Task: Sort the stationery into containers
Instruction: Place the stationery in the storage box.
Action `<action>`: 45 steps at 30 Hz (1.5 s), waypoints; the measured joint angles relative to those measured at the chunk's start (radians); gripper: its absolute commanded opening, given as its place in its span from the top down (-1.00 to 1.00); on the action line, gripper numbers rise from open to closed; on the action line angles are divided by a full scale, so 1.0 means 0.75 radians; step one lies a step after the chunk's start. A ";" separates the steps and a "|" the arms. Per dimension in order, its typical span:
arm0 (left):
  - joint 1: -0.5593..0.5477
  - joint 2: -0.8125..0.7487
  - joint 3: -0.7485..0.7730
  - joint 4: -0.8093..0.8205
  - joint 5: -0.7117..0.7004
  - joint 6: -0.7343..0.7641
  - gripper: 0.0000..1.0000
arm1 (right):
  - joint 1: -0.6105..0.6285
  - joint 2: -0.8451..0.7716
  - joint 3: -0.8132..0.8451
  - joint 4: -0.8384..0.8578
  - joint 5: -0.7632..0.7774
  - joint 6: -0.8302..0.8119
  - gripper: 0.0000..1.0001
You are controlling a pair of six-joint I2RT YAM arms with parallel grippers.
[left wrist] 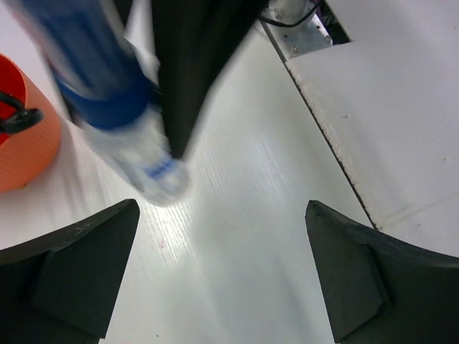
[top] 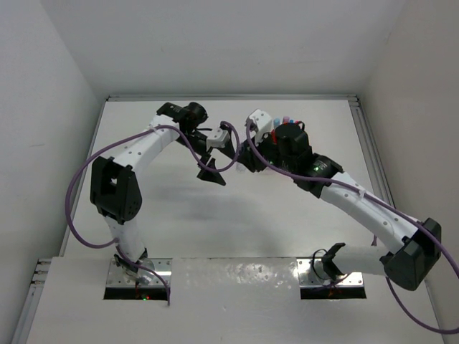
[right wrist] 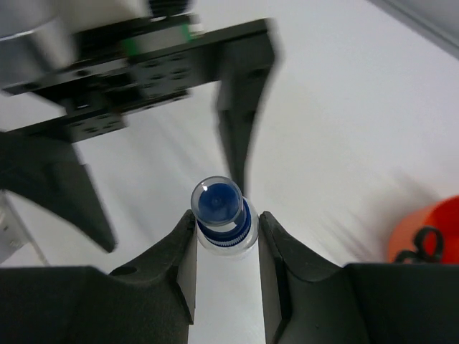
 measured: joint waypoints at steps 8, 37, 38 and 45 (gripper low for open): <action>0.116 -0.054 -0.061 0.209 -0.155 -0.300 -0.99 | -0.295 0.005 -0.042 0.102 0.117 0.054 1.00; 0.128 -0.879 -0.980 1.274 -1.163 -1.508 -0.99 | -0.545 0.571 0.041 0.422 0.262 0.045 1.00; 0.128 -0.879 -0.985 1.280 -1.166 -1.509 -0.99 | -0.546 0.585 0.041 0.431 0.262 0.045 1.00; 0.126 -0.880 -1.011 1.309 -1.181 -1.525 -0.99 | -0.547 0.611 0.020 0.459 0.256 0.044 0.98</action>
